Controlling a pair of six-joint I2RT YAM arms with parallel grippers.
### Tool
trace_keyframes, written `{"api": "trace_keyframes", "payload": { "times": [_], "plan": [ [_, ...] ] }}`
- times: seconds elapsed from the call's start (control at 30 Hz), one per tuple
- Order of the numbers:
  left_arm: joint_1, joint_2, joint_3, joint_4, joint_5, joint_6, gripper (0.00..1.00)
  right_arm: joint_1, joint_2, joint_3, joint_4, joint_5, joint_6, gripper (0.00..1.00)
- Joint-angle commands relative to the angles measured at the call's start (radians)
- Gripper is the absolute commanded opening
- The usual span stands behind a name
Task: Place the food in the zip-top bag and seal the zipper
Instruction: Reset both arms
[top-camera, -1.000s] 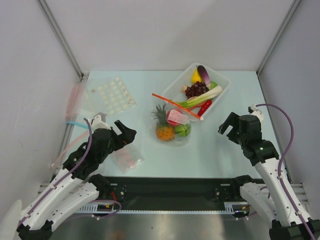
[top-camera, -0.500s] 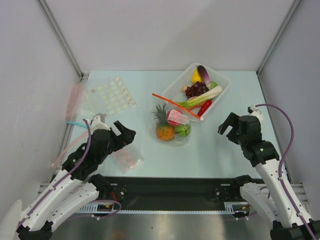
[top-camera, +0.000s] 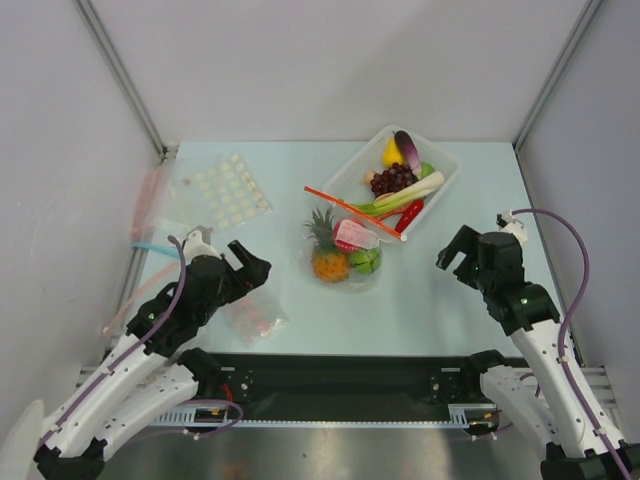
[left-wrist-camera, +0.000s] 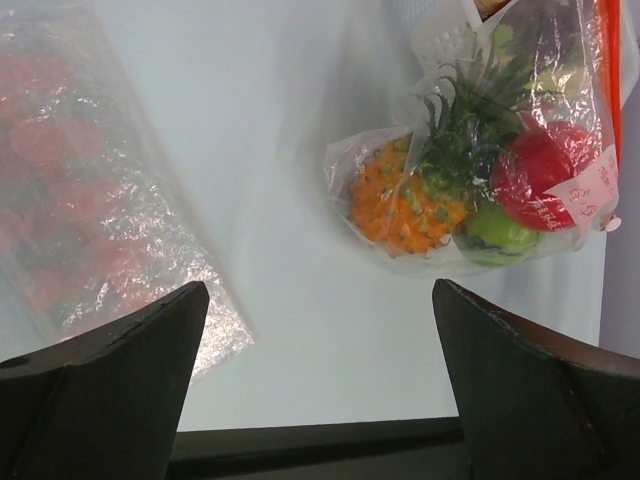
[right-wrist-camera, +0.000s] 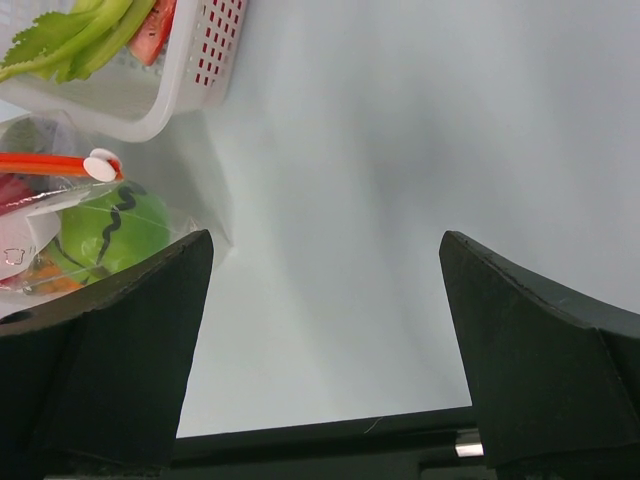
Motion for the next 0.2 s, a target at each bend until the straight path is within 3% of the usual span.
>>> {"api": "trace_keyframes", "payload": {
  "times": [0.0, 0.17],
  "plan": [
    [0.005, 0.046, 0.086, 0.006, -0.033, -0.028, 1.00, 0.005, -0.005, 0.013, 0.000, 0.034, 0.013, 1.00],
    [0.005, 0.164, 0.207, -0.044, -0.038, -0.025, 1.00, 0.005, 0.009, 0.024, -0.011, 0.017, 0.011, 1.00]
  ]
}}
